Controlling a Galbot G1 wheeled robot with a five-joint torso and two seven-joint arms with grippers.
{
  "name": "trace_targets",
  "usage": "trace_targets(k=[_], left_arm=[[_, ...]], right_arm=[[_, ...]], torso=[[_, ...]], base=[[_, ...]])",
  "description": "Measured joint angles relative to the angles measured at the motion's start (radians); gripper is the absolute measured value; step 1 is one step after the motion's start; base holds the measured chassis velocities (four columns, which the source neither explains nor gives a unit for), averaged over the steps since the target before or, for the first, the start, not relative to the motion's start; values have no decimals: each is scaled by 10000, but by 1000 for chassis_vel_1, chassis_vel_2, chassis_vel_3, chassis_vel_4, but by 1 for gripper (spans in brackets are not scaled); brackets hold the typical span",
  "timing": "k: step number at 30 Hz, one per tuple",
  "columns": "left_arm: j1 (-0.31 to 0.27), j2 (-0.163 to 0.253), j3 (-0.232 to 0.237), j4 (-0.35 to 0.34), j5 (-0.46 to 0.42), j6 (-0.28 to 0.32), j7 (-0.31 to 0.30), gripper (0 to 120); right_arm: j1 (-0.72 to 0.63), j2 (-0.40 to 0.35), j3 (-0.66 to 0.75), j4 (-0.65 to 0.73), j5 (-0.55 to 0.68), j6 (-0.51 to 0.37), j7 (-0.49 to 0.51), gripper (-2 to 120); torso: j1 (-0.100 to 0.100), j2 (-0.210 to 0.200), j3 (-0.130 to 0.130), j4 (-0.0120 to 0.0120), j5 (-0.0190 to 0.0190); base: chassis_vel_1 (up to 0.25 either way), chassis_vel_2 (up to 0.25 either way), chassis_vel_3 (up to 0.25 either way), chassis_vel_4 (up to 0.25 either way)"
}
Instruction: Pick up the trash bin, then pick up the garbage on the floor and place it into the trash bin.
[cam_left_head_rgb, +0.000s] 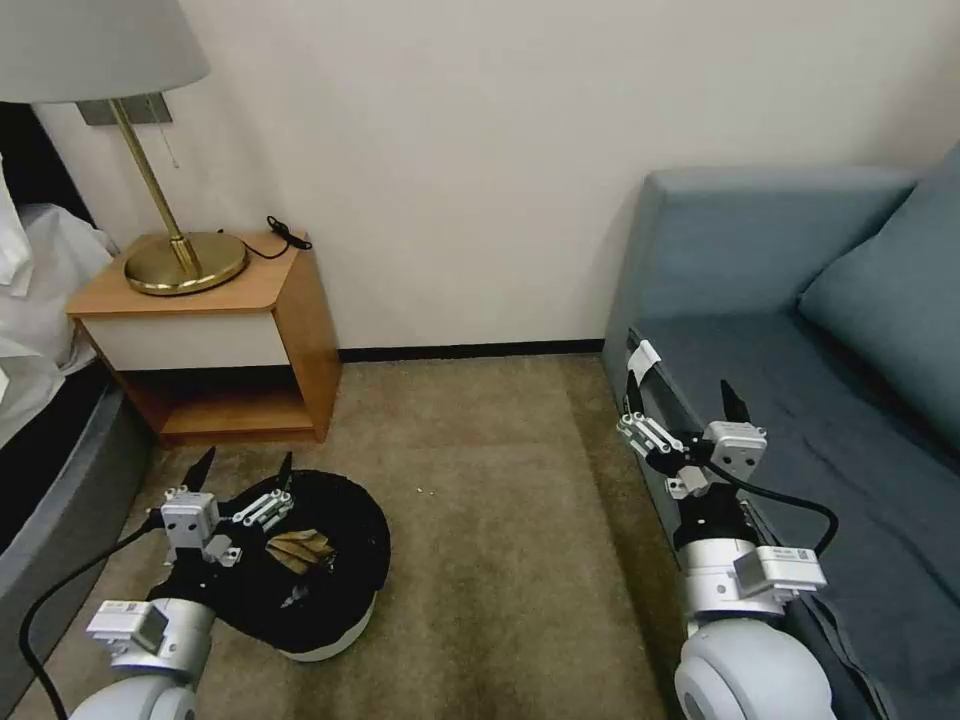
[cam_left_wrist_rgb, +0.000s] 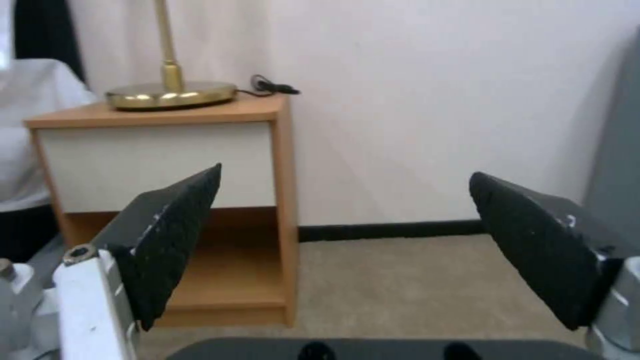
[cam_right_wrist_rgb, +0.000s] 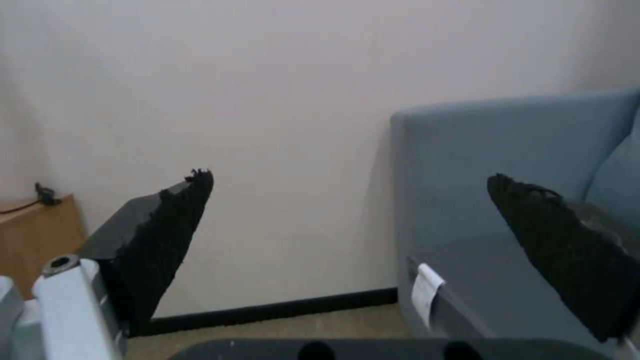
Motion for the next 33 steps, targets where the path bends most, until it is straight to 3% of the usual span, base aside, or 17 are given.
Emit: trace_targets(k=[33], left_arm=[[15,-5,-13,-25,-28,14,-109,100]], right_arm=[[65,-25,-64,-40,82,9,-25,100]], torso=[[1,-2,1,-1,-1]], base=[[3,-3,-4,4]])
